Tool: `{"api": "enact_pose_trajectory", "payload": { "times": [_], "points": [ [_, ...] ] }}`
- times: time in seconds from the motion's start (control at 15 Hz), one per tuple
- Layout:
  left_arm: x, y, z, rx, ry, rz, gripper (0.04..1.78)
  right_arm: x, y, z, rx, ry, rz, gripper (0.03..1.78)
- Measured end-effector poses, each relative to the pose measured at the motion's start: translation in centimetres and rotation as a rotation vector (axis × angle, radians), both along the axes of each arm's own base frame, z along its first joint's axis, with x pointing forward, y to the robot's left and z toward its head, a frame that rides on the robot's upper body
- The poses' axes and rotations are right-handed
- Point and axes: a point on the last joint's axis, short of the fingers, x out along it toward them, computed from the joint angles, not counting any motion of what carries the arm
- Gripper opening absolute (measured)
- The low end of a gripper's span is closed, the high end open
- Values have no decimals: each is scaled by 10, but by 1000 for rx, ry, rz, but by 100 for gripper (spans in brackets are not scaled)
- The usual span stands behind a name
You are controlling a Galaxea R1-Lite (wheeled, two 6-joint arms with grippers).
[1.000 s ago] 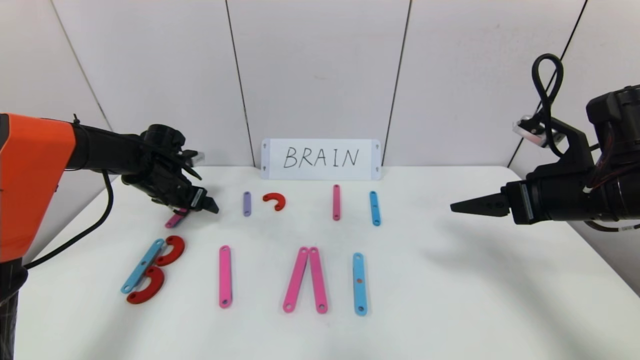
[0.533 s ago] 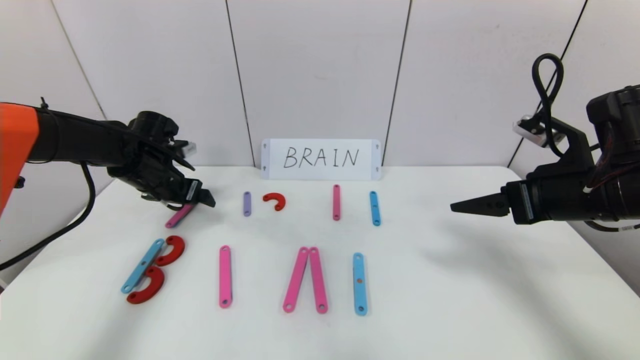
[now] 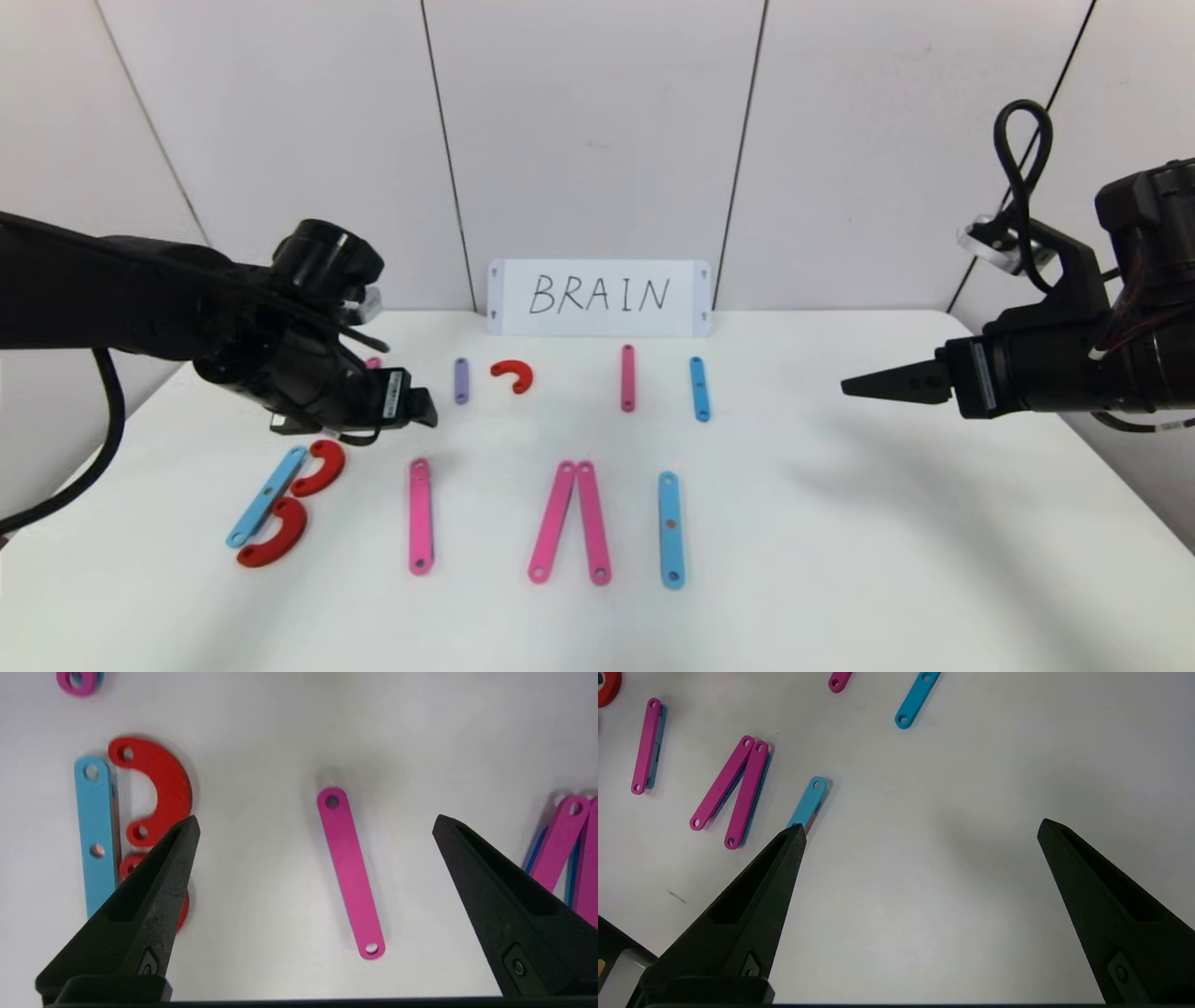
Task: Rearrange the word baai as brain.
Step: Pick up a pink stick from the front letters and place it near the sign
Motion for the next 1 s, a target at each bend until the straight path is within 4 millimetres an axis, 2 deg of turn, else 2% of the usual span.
{"api": "enact_pose_trajectory", "payload": {
  "times": [0.13,0.33,1.0],
  "points": [
    [-18,-9,-10,40,9,53,175,0,0,0,0,0,0,174],
    [-30,-20,-27,17,-2,83,175,0,0,-2,-1,6,-1,174],
    [-25,-31,-62,-14,6,89,175,1,0,-4,-3,15,1,174]
  ]
}}
